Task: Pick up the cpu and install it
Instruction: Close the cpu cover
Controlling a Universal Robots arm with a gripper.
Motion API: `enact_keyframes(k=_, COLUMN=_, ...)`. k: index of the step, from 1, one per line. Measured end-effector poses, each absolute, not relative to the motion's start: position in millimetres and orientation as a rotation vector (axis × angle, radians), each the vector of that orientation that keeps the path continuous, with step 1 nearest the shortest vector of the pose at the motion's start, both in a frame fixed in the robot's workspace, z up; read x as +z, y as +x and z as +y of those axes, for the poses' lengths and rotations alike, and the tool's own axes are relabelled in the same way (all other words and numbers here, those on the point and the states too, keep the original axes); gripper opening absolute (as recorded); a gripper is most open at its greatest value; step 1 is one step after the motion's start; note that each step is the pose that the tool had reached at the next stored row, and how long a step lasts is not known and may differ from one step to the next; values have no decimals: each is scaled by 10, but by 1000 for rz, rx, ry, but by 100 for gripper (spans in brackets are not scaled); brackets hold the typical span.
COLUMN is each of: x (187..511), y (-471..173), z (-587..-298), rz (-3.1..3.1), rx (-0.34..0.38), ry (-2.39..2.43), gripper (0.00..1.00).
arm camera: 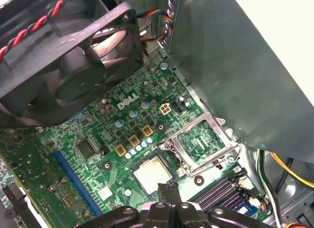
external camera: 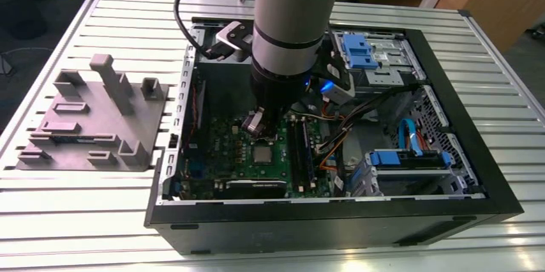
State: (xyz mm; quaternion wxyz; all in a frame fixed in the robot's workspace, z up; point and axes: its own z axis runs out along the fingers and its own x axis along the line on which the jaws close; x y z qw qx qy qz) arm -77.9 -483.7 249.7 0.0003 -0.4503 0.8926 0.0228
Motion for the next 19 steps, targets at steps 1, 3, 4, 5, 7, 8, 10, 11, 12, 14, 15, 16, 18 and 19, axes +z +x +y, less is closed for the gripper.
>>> enact_keyframes(k=1, x=2497, y=-778, z=-4837, rz=2804, rx=72, ry=-1414, gripper=10)
enact_keyframes(k=3, x=2497, y=-772, z=-4837, rz=2803, rx=72, ry=-1415, gripper=10)
enact_keyframes(k=4, x=2497, y=-766, z=-4837, rz=2803, rx=72, ry=-1415, gripper=10)
enact_keyframes(k=5, x=2497, y=-757, z=-4837, rz=2803, rx=72, ry=-1415, gripper=10)
enact_keyframes(k=7, x=2498, y=-733, z=-4836, rz=2803, rx=72, ry=-1415, gripper=10)
enact_keyframes(k=8, x=2498, y=-717, z=-4835, rz=2803, rx=72, ry=-1415, gripper=10)
enact_keyframes(k=10, x=2497, y=-687, z=-4832, rz=2803, rx=72, ry=-1416, gripper=10)
enact_keyframes(k=11, x=2497, y=-682, z=-4833, rz=2803, rx=72, ry=-1416, gripper=10)
enact_keyframes(k=12, x=2497, y=-680, z=-4833, rz=2803, rx=72, ry=-1416, gripper=10)
enact_keyframes(k=14, x=2497, y=-680, z=-4833, rz=2803, rx=72, ry=-1416, gripper=10)
enact_keyframes(k=15, x=2498, y=-680, z=-4832, rz=2803, rx=72, ry=-1416, gripper=10)
enact_keyframes(k=16, x=2498, y=-679, z=-4833, rz=2800, rx=79, ry=-1415, gripper=10)
enact_keyframes(k=18, x=2497, y=-678, z=-4832, rz=2783, rx=127, ry=-1411, gripper=10)
enact_keyframes(k=19, x=2498, y=-679, z=-4832, rz=2774, rx=151, ry=-1410, gripper=10)
